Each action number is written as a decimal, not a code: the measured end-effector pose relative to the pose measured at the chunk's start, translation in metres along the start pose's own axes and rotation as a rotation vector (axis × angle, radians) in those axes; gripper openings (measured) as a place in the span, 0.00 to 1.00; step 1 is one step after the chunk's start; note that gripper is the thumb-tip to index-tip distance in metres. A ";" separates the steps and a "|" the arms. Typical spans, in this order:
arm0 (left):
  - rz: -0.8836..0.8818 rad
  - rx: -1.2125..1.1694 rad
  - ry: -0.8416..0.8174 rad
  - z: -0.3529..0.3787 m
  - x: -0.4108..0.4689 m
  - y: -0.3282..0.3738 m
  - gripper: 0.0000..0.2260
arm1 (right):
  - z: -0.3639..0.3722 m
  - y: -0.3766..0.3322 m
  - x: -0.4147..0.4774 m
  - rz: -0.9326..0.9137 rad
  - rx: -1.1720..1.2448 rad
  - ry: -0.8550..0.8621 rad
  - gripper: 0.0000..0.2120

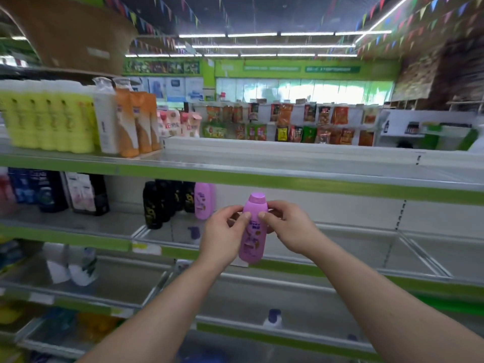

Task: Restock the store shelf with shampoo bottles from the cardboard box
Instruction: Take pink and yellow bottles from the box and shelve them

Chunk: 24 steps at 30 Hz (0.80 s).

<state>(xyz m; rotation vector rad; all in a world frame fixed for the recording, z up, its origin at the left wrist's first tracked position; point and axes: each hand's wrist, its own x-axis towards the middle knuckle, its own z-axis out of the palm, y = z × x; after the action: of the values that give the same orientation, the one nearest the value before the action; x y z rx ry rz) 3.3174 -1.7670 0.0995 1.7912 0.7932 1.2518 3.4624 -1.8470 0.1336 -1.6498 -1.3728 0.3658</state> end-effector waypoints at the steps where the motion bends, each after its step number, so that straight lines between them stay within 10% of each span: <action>1: -0.001 0.013 -0.001 -0.008 0.010 -0.008 0.08 | 0.012 0.000 0.012 0.015 0.004 0.013 0.08; 24: -0.245 -0.048 -0.077 -0.095 0.176 -0.166 0.22 | 0.191 0.032 0.209 0.272 -0.072 0.136 0.16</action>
<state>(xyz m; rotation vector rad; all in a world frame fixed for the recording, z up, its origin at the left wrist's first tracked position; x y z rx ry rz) 3.2747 -1.5148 0.0524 1.6385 0.9012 1.0272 3.4148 -1.5722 0.0744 -1.8917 -1.0738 0.3568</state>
